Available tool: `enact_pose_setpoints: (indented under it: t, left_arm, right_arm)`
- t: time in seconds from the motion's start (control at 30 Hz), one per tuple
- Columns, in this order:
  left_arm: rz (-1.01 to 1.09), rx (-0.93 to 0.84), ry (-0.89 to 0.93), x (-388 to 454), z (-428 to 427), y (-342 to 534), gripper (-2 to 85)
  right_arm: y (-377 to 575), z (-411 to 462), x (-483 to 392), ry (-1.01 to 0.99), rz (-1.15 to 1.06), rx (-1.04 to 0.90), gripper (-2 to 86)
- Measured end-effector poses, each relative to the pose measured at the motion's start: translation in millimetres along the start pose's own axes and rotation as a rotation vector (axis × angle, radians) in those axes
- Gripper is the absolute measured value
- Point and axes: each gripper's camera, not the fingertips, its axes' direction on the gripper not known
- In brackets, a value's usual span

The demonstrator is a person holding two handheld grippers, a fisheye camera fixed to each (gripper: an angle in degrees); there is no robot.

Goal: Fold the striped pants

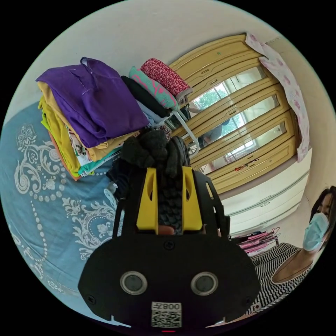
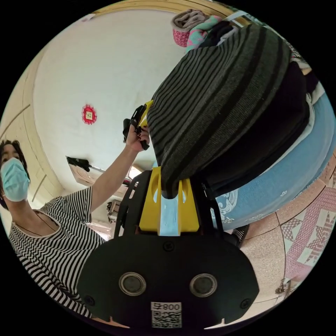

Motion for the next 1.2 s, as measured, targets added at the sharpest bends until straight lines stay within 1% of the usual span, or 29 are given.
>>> enact_pose_setpoints:
  t: [0.1,0.13,0.27,0.37,0.4,0.47,0.53,0.6,0.63,0.7,0.8,0.87,0.9,0.97,1.0,1.03,1.07,1.13,1.2]
  left_arm:
    - [-0.022,0.048,-0.009,-10.9,18.5,-0.5,12.5]
    - [-0.021,0.058,-0.009,-11.7,21.4,0.2,12.7]
    - [0.022,0.131,-0.093,-5.1,33.0,4.0,12.9]
    - [0.029,0.235,-0.172,3.2,34.9,6.3,12.2]
    - [0.045,0.282,-0.180,9.1,36.5,6.7,11.7]
    - [0.089,0.320,-0.180,22.4,45.2,4.8,10.1]
    - [0.171,0.300,-0.169,39.9,64.7,-1.0,8.2]
    - [0.284,0.210,-0.243,62.2,101.3,-13.1,5.7]
    - [0.306,0.183,-0.277,66.1,111.5,-16.2,4.8]
    - [0.354,0.097,-0.459,70.1,151.5,-25.8,1.9]
    - [0.315,0.028,-0.595,52.6,190.2,-31.8,0.7]
    - [0.357,0.002,-0.666,46.3,206.4,-31.3,0.4]
    - [0.363,-0.007,-0.701,42.2,214.9,-30.8,0.3]
    - [0.353,-0.010,-0.721,36.1,223.7,-31.3,0.1]
    - [0.344,-0.011,-0.717,32.5,228.0,-32.5,0.1]
    - [0.341,-0.013,-0.715,30.9,230.3,-33.2,0.1]
    - [0.341,-0.021,-0.720,28.6,235.5,-34.6,0.1]
    - [0.357,-0.033,-0.744,26.1,244.3,-35.6,0.1]
    - [0.356,-0.048,-0.760,19.8,254.0,-36.5,0.1]
  right_arm:
    - [2.6,13.5,0.9,0.002,0.009,-0.023,7.3]
    - [6.3,13.6,4.1,-0.024,0.028,-0.013,7.5]
    - [22.2,4.4,9.3,-0.101,0.073,0.035,8.6]
    - [28.9,-1.7,12.2,-0.170,0.105,0.057,9.1]
    - [30.7,-2.8,12.1,-0.177,0.109,0.062,9.1]
    - [39.7,-6.0,13.9,-0.205,0.142,0.072,9.2]
    - [50.3,-10.8,20.0,-0.243,0.180,0.091,8.9]
    - [62.3,-20.9,25.4,-0.251,0.222,0.126,7.9]
    - [68.7,-31.1,24.2,-0.237,0.230,0.160,7.0]
    - [71.2,-51.7,12.5,-0.159,0.212,0.225,5.3]
    - [43.8,-78.8,-29.3,-0.008,0.055,0.294,2.5]
    - [2.7,-80.5,-71.4,0.182,-0.110,0.293,1.3]
    - [-8.3,-77.4,-80.6,0.239,-0.145,0.285,1.0]
    - [-46.8,-53.4,-103.6,0.483,-0.222,0.253,0.5]
    - [-54.6,-45.3,-106.0,0.537,-0.229,0.239,0.4]
    - [-67.5,-26.5,-106.5,0.641,-0.236,0.194,0.3]
    - [-75.3,-7.6,-101.8,0.699,-0.222,0.145,0.2]
    - [-74.2,16.3,-94.7,0.718,-0.238,0.113,0.2]
    - [-61.6,29.6,-94.6,0.710,-0.271,0.166,0.2]
